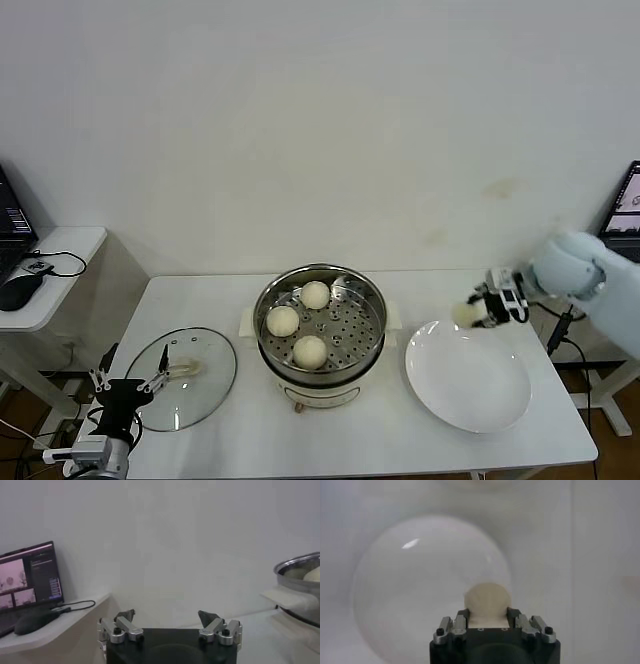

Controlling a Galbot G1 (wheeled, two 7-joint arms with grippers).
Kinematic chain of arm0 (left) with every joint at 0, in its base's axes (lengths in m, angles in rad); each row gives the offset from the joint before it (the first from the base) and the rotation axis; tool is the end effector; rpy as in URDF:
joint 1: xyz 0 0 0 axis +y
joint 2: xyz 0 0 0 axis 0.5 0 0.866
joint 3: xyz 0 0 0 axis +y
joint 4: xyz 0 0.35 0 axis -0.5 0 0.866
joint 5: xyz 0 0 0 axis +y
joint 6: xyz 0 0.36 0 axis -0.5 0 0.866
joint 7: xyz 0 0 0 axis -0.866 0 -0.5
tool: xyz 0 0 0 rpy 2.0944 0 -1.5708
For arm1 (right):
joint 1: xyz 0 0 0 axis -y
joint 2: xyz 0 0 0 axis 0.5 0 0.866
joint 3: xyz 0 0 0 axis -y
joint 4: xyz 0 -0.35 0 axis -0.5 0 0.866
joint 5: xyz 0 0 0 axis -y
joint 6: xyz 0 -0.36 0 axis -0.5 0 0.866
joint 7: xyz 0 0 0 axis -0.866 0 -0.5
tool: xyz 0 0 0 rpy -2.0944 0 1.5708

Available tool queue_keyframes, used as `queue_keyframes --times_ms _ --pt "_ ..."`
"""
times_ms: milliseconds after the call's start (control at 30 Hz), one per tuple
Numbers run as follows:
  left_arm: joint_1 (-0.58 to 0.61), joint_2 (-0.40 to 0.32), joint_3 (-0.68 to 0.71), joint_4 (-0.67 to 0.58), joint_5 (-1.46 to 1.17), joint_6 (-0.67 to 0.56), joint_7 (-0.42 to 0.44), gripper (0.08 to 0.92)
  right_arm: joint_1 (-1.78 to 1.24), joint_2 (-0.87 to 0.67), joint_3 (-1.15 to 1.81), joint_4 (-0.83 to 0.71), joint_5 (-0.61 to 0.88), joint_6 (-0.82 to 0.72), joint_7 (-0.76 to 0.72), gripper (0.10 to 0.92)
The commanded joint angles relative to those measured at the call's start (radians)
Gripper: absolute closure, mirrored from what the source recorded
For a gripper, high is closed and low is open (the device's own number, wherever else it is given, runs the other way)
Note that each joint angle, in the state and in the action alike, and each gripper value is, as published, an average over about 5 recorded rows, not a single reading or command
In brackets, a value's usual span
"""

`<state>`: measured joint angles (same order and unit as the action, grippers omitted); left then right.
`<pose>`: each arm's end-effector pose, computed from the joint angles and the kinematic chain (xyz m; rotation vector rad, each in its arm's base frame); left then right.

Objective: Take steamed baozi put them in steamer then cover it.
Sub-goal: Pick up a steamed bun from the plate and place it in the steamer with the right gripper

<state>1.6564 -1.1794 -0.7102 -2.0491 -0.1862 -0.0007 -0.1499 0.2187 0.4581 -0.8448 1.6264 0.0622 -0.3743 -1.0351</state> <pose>0.1730 0.1251 -0.3009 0.1738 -3.0366 -0.3820 0.4621 -0.1403 -0.0697 1.1938 -1.5992 1.4659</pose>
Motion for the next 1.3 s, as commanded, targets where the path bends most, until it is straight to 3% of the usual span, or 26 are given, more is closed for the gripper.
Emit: queue_keyframes --times_ms 33,267,600,933,1300 --pt "-0.003 0.002 0.003 0.006 0.000 0.001 0.000 0.177 0.448 0.119 -0.316 0.097 0.300 -0.127 0.052 0.533" --pt "-0.004 -0.001 -0.001 0.016 0.000 -0.001 0.000 0.177 0.438 0.334 -0.360 0.065 0.446 -0.231 0.147 0.533" --pt "-0.002 -0.002 -0.015 0.024 0.002 -0.009 0.001 0.177 0.304 0.493 -0.358 -0.021 0.455 -0.286 0.224 0.530" --pt "0.008 -0.002 -0.027 0.021 0.001 -0.016 0.001 0.177 0.201 0.577 -0.369 -0.139 0.386 -0.300 0.236 0.517" --pt "0.005 -0.005 -0.026 0.023 0.000 -0.018 0.000 0.177 0.178 0.569 -0.376 -0.151 0.332 -0.316 0.227 0.513"
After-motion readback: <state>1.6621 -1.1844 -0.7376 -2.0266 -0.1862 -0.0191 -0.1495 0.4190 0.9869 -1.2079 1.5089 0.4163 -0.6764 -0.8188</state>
